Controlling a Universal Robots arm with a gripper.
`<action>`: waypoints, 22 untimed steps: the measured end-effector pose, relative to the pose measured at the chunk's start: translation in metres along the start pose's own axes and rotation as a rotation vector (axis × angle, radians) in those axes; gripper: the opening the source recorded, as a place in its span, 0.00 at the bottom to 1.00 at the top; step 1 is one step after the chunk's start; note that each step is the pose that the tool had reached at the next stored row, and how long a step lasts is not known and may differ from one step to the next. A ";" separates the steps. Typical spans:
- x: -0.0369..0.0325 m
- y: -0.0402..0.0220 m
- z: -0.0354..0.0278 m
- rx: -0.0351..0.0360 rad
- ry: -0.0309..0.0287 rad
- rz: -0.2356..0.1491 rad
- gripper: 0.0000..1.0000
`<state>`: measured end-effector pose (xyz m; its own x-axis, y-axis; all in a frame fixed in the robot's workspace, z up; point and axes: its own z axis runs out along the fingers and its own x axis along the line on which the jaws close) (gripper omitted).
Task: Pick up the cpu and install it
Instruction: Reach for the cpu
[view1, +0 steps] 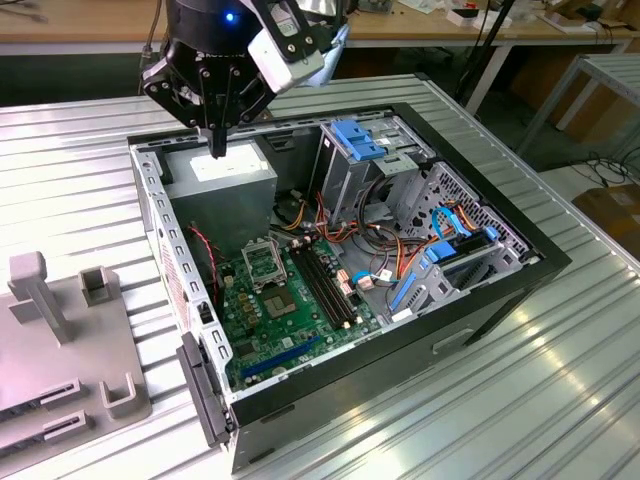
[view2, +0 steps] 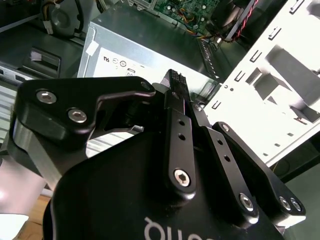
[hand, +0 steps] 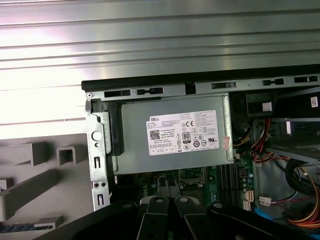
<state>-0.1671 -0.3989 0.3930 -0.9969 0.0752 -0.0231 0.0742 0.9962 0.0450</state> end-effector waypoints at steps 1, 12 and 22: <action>0.0014 -0.0001 0.0000 0.0000 0.0000 0.000 0.10; 0.0048 -0.0004 -0.0001 -0.0001 -0.0001 0.000 0.10; 0.0157 -0.0011 -0.0003 0.0000 -0.0001 0.000 0.10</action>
<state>-0.1829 -0.3988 0.3929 -0.9969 0.0753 -0.0231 0.0742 0.9962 0.0450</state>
